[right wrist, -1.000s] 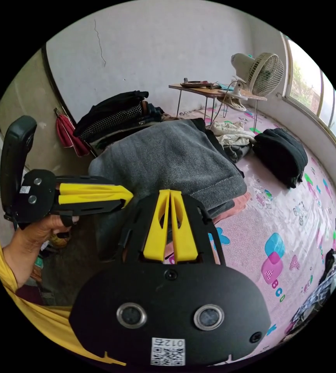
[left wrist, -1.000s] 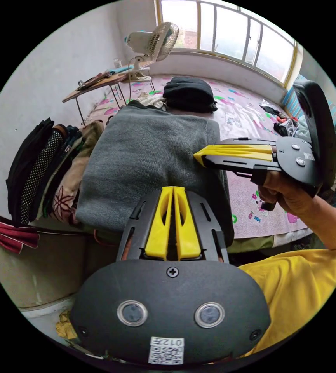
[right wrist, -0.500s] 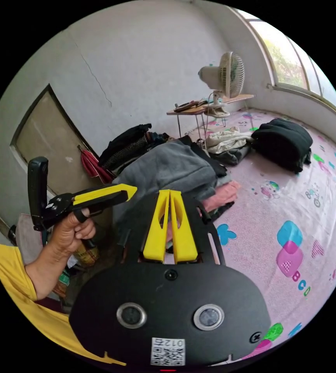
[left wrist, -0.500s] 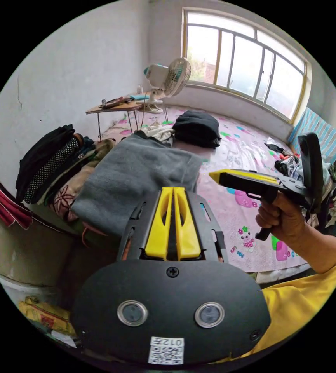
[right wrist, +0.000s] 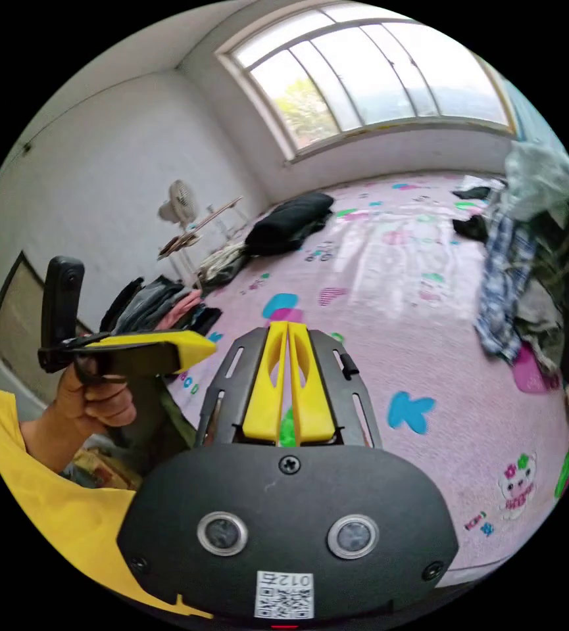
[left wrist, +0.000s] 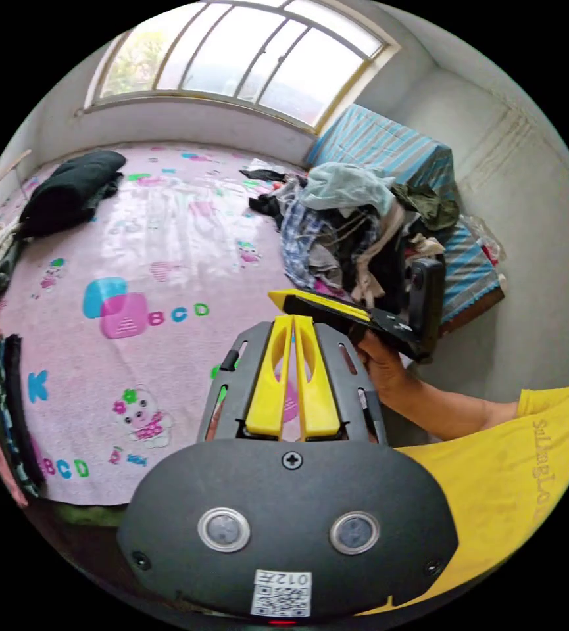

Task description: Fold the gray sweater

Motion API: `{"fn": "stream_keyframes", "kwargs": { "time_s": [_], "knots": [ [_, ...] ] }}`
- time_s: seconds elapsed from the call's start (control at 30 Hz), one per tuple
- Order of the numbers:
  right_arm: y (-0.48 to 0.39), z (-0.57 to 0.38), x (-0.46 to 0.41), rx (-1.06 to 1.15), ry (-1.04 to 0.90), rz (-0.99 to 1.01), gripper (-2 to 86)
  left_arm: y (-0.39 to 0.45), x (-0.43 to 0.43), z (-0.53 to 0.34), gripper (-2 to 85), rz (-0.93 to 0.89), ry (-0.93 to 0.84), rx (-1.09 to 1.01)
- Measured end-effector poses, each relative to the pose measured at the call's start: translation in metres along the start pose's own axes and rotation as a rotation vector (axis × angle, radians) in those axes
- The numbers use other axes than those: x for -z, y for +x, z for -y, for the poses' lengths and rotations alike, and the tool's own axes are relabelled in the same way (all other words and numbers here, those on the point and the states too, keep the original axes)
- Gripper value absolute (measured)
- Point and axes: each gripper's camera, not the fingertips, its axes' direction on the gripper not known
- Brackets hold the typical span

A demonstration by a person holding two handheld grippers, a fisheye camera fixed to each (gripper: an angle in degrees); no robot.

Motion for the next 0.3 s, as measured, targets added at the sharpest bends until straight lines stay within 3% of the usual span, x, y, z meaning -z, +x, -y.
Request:
{"fn": "stream_keyframes", "kwargs": {
  "time_s": [0.1,0.3],
  "knots": [
    [0.109,-0.018,0.061,-0.143,0.054,-0.119,0.7,0.033,-0.089,0.020,0.3,-0.185,-0.085,-0.008],
    [0.309,-0.029,0.154,-0.422,0.106,-0.407,3.6,0.053,-0.243,0.049,0.3,-0.330,-0.280,0.002]
  ]
}}
